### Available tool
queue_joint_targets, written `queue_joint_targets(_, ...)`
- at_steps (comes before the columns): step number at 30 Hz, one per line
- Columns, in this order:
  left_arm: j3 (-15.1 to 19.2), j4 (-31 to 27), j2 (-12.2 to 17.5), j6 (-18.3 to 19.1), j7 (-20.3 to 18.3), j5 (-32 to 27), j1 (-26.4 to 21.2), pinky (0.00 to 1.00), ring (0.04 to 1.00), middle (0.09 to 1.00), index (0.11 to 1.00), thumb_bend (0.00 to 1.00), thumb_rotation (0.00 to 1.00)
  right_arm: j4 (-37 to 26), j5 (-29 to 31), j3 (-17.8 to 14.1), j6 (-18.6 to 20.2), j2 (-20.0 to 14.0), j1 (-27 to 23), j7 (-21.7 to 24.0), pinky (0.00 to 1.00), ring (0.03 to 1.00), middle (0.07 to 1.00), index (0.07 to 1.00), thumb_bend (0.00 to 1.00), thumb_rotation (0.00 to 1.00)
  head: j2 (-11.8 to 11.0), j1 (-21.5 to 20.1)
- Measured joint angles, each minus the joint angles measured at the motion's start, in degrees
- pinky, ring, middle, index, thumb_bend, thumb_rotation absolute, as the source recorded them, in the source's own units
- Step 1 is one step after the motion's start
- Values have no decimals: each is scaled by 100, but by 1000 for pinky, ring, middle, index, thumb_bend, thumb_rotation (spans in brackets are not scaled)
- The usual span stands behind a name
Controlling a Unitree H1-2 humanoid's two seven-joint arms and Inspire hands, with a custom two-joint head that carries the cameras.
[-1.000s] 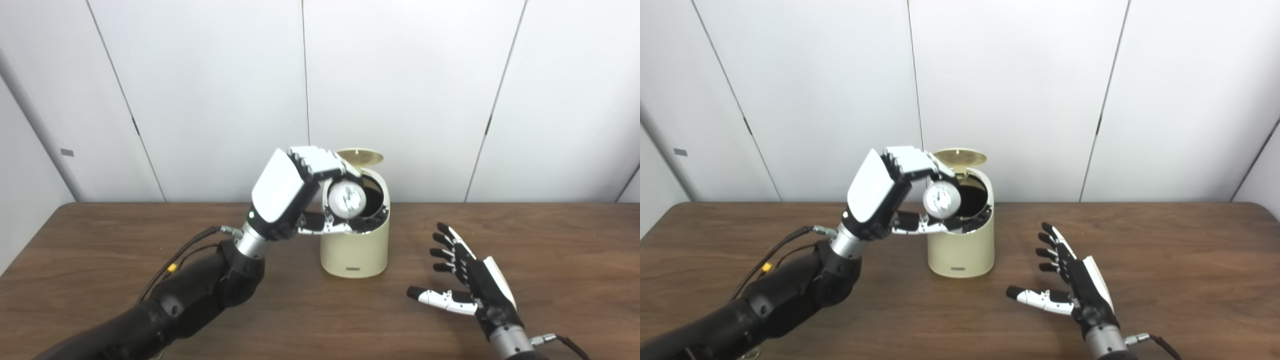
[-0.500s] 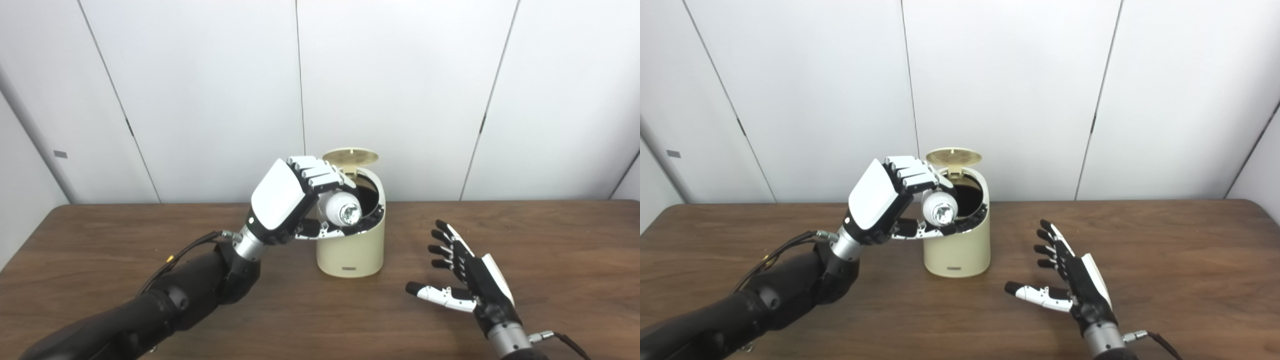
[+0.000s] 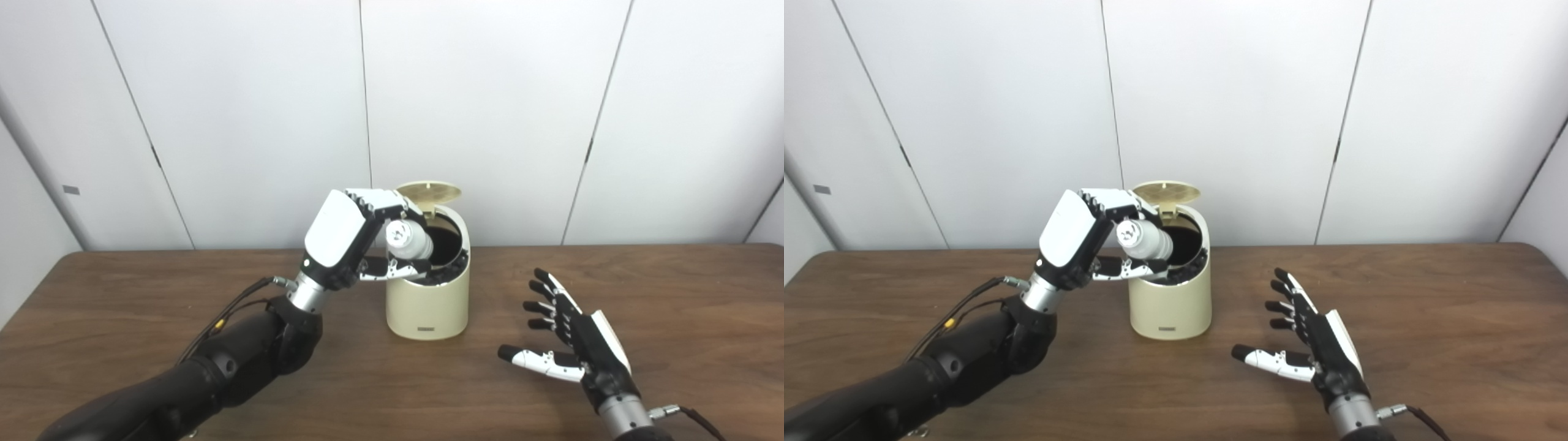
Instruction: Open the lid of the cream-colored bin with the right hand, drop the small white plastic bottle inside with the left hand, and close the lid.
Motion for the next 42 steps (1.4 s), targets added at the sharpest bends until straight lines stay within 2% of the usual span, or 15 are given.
queue_joint_targets(5, 45, -182, 6, 2, -106, -104, 68, 302, 429, 548, 493, 471, 0, 1, 3, 0, 0, -3, -2, 0, 724, 809, 910, 936, 769, 280, 0, 0)
queue_joint_targets(8, 93, -331, -2, 14, -138, -114, 116, 335, 454, 512, 472, 477, 0, 3, 0, 1, 0, -15, -2, 0, 725, 808, 910, 934, 771, 285, 0, 0)
queue_joint_targets(9, 114, -350, -8, 13, -175, -129, 116, 241, 447, 502, 479, 490, 0, 5, -1, 5, 0, -15, -5, 0, 727, 809, 911, 934, 768, 282, 0, -9)
queue_joint_targets(11, 167, -356, -27, 17, -319, -235, 116, 172, 443, 494, 485, 501, 0, 2, -9, 17, 0, -15, -6, 0, 714, 801, 908, 931, 764, 280, 0, -9)
queue_joint_targets(15, 320, -352, -60, 34, -738, -433, 136, 242, 446, 505, 472, 504, 0, -30, -19, 31, 1, -11, -3, 0, 703, 792, 902, 925, 761, 263, 26, -18)
queue_joint_targets(17, 402, -351, -62, 35, -890, -457, 155, 295, 407, 528, 490, 500, 0, -51, -19, 31, 1, -10, -3, 0, 691, 788, 900, 922, 761, 258, 35, -18)
queue_joint_targets(20, 540, -351, -73, 36, -1118, -506, 223, 388, 430, 514, 502, 503, 0, -51, -19, 29, 1, -10, -2, -1, 691, 790, 902, 920, 764, 270, 35, -18)
queue_joint_targets(24, 626, -346, -105, 37, -1149, -456, 276, 437, 439, 524, 499, 503, 0, -49, -25, 30, 1, -13, 0, -3, 680, 788, 900, 920, 758, 275, 44, -26)
queue_joint_targets(25, 637, -346, -105, 37, -1152, -410, 276, 456, 523, 514, 492, 515, 0, -50, -24, 31, 1, -13, 2, -3, 681, 787, 900, 921, 760, 277, 44, -26)
queue_joint_targets(26, 644, -346, -105, 37, -1152, -383, 276, 474, 563, 546, 527, 582, 0, -50, -23, 30, 1, -13, 3, -3, 682, 787, 900, 921, 760, 273, 44, -26)
queue_joint_targets(27, 657, -346, -106, 37, -1153, -363, 277, 502, 601, 613, 600, 708, 0, -50, -16, 29, 1, -12, 5, -2, 683, 788, 901, 922, 760, 266, 44, -26)
queue_joint_targets(28, 673, -346, -106, 37, -1163, -346, 279, 524, 628, 657, 648, 787, 0, -50, -3, 29, 1, -11, 5, -3, 682, 788, 901, 922, 761, 262, 53, -9)
queue_joint_targets(32, 693, -349, -105, 37, -1281, -326, 328, 543, 649, 694, 682, 830, 0, -50, 15, 30, 1, -10, 7, -3, 673, 782, 897, 921, 757, 260, 62, 0)
queue_joint_targets(38, 811, -499, -87, 38, -1487, -362, 364, 548, 650, 688, 676, 825, 0, -52, 13, 41, 1, -10, 14, -2, 689, 781, 901, 924, 743, 244, 62, 9)
queue_joint_targets(42, 817, -504, -87, 38, -1489, -320, 366, 547, 646, 686, 676, 832, 0, -53, 12, 54, 1, -10, 15, -1, 686, 782, 902, 925, 747, 240, 62, 18)
